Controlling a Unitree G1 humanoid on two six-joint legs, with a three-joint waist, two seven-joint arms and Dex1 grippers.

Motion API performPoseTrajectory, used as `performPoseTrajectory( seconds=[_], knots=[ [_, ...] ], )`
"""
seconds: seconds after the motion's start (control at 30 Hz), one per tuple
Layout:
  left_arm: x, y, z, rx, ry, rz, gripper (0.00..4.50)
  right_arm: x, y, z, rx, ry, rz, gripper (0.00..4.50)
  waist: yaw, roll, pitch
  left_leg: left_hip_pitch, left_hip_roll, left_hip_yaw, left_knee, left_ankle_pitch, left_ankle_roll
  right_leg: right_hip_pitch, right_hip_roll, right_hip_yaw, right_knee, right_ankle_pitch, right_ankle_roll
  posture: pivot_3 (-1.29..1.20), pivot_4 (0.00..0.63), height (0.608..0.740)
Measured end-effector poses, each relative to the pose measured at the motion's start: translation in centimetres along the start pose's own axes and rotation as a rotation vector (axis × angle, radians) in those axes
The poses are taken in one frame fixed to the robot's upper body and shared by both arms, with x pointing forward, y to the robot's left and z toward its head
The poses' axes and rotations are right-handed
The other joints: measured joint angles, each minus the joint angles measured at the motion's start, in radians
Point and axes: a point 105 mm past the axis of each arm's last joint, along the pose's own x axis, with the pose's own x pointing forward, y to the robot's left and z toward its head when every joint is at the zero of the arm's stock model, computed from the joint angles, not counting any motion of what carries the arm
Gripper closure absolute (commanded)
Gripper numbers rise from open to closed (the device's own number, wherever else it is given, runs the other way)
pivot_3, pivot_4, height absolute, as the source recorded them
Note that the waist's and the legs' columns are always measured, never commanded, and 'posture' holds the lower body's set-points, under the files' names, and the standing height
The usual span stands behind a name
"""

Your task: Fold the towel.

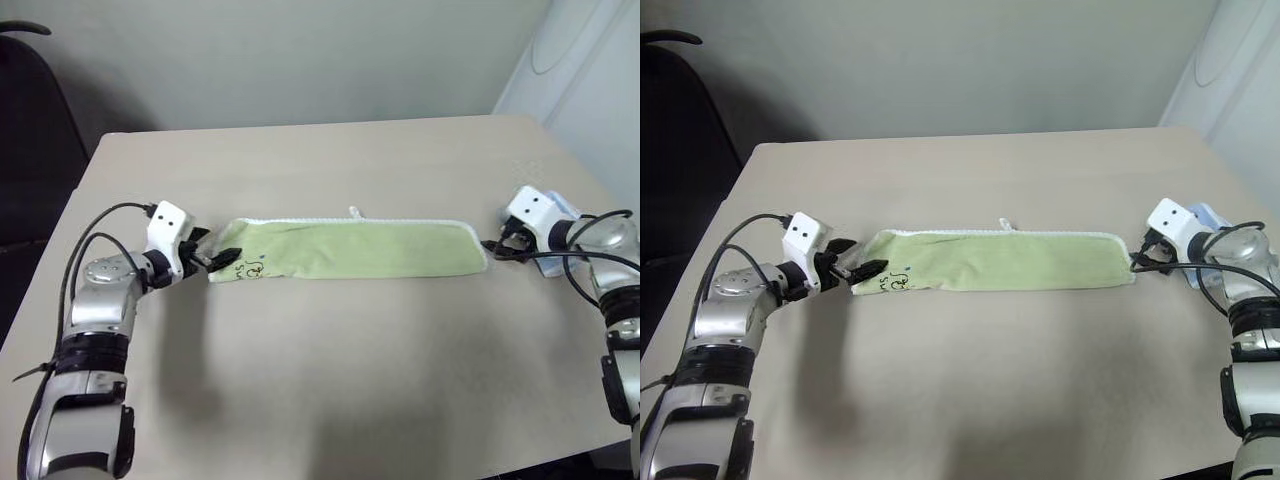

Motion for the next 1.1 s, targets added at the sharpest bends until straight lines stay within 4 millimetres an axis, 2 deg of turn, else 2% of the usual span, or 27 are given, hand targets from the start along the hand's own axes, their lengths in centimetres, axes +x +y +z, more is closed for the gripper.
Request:
performPoseTrajectory(
  seconds=[0.13, 0.2, 0.3, 0.43, 0.6, 0.67, 0.77, 0.87, 1.1],
  knots=[
    [-1.3, 1.3, 1.9, -0.016, -0.102, 0.082, 0.00, -2.3, 0.0, -0.6, 0.224, -0.064, -0.052, 0.10, 0.001, 0.000, 0.000, 0.000, 0.000, 0.001, -0.001, 0.001, -0.002, 0.001, 0.000, 0.000, 0.000, 0.000, -0.001, 0.00, 0.150, 0.740],
    [-2.0, 1.8, 2.6, -0.022, -0.143, 0.116, 0.00, -3.4, 0.9, -0.9, 0.385, -0.096, -0.043, 0.10, 0.001, 0.000, 0.000, 0.000, 0.000, 0.001, 0.000, 0.001, -0.002, 0.001, 0.001, 0.000, 0.000, -0.001, -0.001, 0.00, 0.150, 0.740],
    [-2.2, 1.3, 3.3, -0.012, -0.179, 0.107, 0.00, -4.3, 2.4, -0.7, 0.621, -0.148, -0.033, 0.10, 0.001, 0.000, 0.000, 0.002, 0.000, 0.002, 0.001, 0.002, -0.003, 0.002, 0.002, 0.001, 0.000, -0.001, -0.001, 0.00, 0.150, 0.740],
    [-1.4, -0.6, 3.9, -0.013, -0.209, 0.019, 0.00, -4.9, 3.8, -0.1, 0.918, -0.209, -0.025, 0.10, 0.000, 0.000, 0.000, 0.002, -0.001, 0.002, 0.003, 0.002, -0.003, 0.002, 0.002, 0.001, 0.000, -0.001, -0.001, 0.00, 0.150, 0.740],
    [-1.4, -1.6, 4.1, -0.015, -0.213, -0.033, 0.00, -5.2, 4.9, 0.1, 1.068, -0.209, -0.014, 0.10, 0.000, 0.000, 0.000, 0.002, -0.001, 0.001, 0.002, 0.002, -0.003, 0.001, 0.003, 0.001, 0.000, -0.001, 0.000, 0.00, 0.150, 0.740],
    [-1.2, -3.1, 4.2, 0.003, -0.211, -0.112, 0.00, -4.9, 6.2, 0.1, 1.208, -0.233, 0.015, 0.10, 0.000, -0.002, -0.001, 0.002, 0.000, 0.000, 0.002, 0.001, -0.002, 0.002, 0.004, 0.000, 0.000, -0.001, 0.000, 0.00, 0.150, 0.740],
    [-0.6, -6.0, 4.1, 0.027, -0.210, -0.238, 0.00, -3.1, 9.9, -0.7, 1.462, -0.182, 0.083, 0.10, 0.000, 0.000, -0.001, 0.002, -0.001, 0.000, 0.002, 0.001, -0.002, 0.000, 0.004, 0.001, 0.001, -0.001, 0.000, 0.00, 0.150, 0.740],
    [-0.6, -6.7, 3.8, 0.021, -0.201, -0.265, 0.00, -3.6, 10.2, -0.6, 1.519, -0.176, 0.067, 0.10, -0.003, 0.000, -0.001, 0.002, -0.002, -0.001, 0.002, 0.001, -0.002, -0.001, 0.004, 0.001, 0.002, -0.001, 0.000, 0.00, 0.150, 0.740],
    [-0.5, -7.7, 3.9, 0.021, -0.208, -0.286, 0.00, -3.0, 10.8, -0.1, 1.605, -0.190, 0.036, 0.10, -0.006, 0.000, -0.002, 0.002, -0.002, -0.002, 0.002, 0.001, -0.002, -0.002, 0.004, 0.000, 0.002, -0.001, 0.000, 0.00, 0.150, 0.740]
  ],
)
